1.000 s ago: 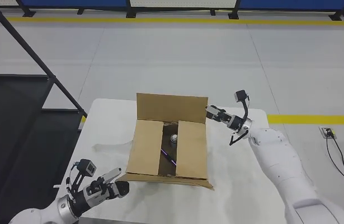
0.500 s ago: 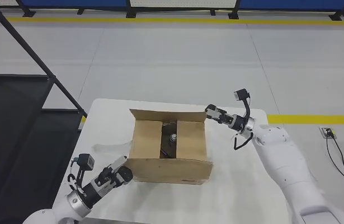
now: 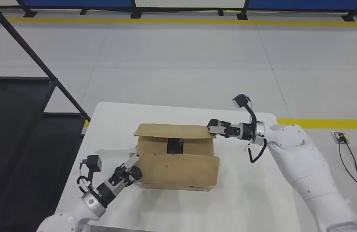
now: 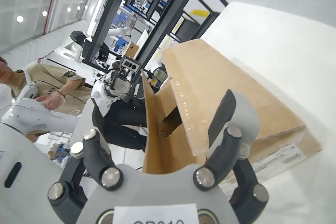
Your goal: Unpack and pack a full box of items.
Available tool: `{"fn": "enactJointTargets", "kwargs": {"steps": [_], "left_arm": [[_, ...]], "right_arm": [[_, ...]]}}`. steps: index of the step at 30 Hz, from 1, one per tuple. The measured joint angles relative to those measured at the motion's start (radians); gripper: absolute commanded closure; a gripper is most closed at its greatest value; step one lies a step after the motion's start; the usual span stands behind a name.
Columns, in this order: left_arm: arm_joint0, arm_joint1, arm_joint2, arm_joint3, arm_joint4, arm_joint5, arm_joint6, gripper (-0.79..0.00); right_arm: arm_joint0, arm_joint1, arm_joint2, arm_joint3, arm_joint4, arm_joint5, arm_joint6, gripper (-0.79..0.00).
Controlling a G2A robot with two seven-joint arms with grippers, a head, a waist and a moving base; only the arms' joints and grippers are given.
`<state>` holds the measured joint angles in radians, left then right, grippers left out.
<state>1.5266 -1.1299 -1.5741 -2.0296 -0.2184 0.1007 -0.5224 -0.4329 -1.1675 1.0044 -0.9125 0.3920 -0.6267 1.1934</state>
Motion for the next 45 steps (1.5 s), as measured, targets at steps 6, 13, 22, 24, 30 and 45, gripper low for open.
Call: {"fn": "enactJointTargets", "kwargs": {"steps": [6, 13, 22, 24, 30, 45], "left_arm": [[-0.043, -0.002, 0.036, 0.03, 0.029, 0.007, 0.017, -0.785], [-0.091, -0.004, 0.074, 0.073, 0.062, 0.012, 0.032, -0.785], [-0.125, -0.007, 0.107, 0.101, 0.085, 0.013, 0.05, -0.785], [-0.13, -0.007, 0.113, 0.103, 0.093, 0.011, 0.052, -0.785], [-0.142, -0.008, 0.121, 0.113, 0.105, 0.01, 0.055, -0.785], [-0.095, 0.0, -0.013, 0.078, 0.022, -0.04, 0.058, -0.785]], "right_arm": [[0.062, -0.017, -0.06, 0.013, -0.017, 0.243, 0.046, -0.785], [0.089, -0.05, -0.135, 0.004, -0.038, 0.421, -0.009, -0.785], [0.061, -0.052, -0.139, -0.068, -0.054, 0.482, -0.017, -0.785], [0.041, -0.047, -0.132, -0.098, -0.062, 0.484, -0.023, -0.785], [-0.038, -0.026, -0.097, -0.173, -0.095, 0.481, -0.044, -0.785], [-0.156, 0.004, 0.005, -0.139, -0.039, 0.337, -0.051, -0.785]]}}
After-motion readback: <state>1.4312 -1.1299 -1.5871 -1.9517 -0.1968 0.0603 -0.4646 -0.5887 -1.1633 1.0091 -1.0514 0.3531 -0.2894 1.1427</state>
